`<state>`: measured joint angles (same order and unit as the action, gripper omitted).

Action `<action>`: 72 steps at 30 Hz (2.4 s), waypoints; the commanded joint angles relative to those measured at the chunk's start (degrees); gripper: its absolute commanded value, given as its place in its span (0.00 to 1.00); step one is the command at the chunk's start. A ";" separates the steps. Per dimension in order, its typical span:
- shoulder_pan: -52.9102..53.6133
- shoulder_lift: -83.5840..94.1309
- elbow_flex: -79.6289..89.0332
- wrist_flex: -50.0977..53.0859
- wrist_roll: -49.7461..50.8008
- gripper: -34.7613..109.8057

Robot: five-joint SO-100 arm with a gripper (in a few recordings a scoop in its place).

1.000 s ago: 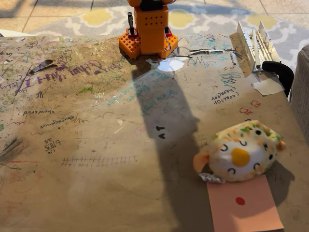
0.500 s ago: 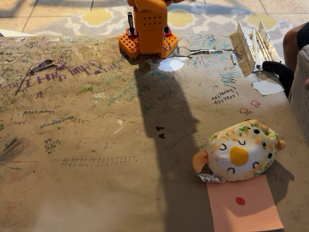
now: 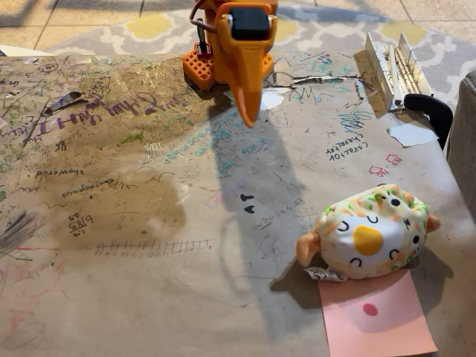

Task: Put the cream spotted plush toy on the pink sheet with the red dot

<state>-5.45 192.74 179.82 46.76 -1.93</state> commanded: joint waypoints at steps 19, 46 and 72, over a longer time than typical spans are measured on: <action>3.78 0.97 -1.76 0.35 4.31 0.24; 4.13 0.97 -1.76 0.26 4.83 0.24; 4.75 0.97 -1.76 0.44 5.63 0.24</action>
<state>-0.62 192.74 179.82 46.85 2.81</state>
